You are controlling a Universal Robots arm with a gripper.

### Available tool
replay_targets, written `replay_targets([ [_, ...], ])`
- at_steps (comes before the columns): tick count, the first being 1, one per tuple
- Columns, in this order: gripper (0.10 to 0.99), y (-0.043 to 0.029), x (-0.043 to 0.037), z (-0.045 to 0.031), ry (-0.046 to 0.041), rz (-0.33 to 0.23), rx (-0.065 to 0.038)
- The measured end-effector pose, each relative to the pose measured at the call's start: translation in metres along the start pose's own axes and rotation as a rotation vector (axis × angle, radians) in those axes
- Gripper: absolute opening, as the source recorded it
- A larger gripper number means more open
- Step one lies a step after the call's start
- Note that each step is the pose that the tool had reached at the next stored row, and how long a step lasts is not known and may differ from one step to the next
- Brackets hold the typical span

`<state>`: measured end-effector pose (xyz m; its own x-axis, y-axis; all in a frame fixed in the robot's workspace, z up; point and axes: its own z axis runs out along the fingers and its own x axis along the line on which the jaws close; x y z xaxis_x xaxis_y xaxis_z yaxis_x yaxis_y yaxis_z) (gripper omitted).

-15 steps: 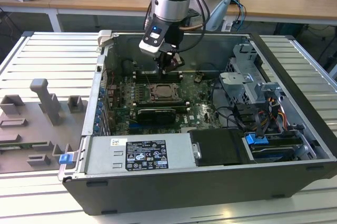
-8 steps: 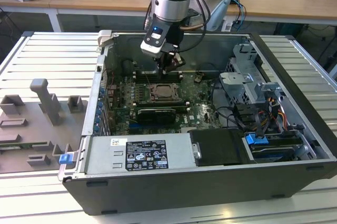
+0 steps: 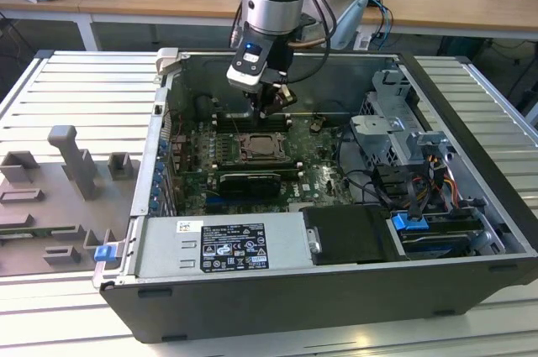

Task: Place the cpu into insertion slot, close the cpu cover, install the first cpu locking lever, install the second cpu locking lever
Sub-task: 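Install the first cpu locking lever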

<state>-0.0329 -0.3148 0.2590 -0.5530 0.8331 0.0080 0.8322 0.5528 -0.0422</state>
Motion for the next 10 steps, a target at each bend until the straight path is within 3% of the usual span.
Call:
replay_targets([
  [10,0.106,0.0,0.0,0.0,-0.0022,-0.056,0.0],
])
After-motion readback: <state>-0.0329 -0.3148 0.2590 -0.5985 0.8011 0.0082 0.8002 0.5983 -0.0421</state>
